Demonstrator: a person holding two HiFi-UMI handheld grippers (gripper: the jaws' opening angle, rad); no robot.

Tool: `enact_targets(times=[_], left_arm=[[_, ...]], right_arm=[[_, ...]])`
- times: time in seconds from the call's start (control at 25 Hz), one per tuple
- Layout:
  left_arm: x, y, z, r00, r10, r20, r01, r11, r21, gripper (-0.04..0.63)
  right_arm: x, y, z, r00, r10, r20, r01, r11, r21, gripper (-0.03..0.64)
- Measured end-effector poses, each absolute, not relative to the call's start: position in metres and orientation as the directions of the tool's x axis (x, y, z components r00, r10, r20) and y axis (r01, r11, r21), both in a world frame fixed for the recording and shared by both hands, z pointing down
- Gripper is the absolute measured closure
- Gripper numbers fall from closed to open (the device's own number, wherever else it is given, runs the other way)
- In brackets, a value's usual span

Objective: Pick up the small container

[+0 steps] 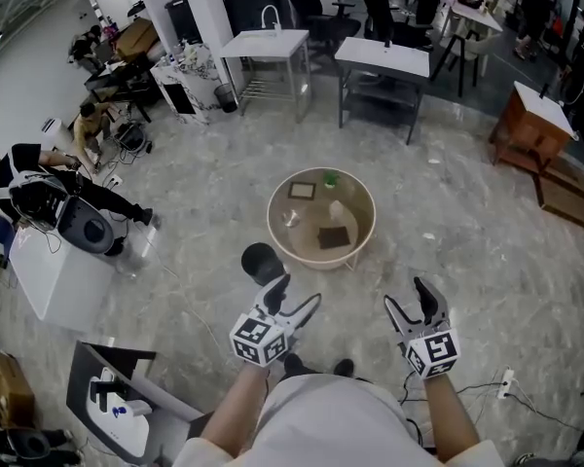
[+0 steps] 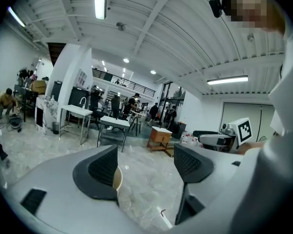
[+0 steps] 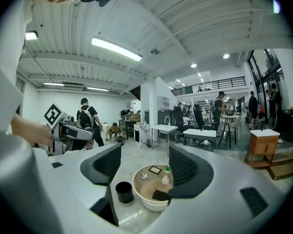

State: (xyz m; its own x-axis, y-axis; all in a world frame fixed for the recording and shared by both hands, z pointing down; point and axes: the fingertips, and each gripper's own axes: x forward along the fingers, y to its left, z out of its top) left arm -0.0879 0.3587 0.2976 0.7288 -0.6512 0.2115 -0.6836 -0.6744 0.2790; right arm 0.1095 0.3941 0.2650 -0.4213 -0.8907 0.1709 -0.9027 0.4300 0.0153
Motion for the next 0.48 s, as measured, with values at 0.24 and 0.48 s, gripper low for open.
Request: enact_targets(times=[0.24, 0.48], left_arm=[[-0.075, 0.365, 0.303, 0.729, -0.648, 0.223, -0.684, -0.672, 0.284, 0.229], [-0.065, 0.360, 0.306, 0.727, -0.648, 0.227, -0.686, -0.667, 0.290, 0.224]], right_arm=[[0.122, 0.395, 0.269, -0.430, -0.886, 0.175, -0.899, 0.438, 0.009, 0.295], [0.130, 0.389, 0.270, -0.434, -0.882, 0.183, -0.896, 0.444, 0.018, 0.295]])
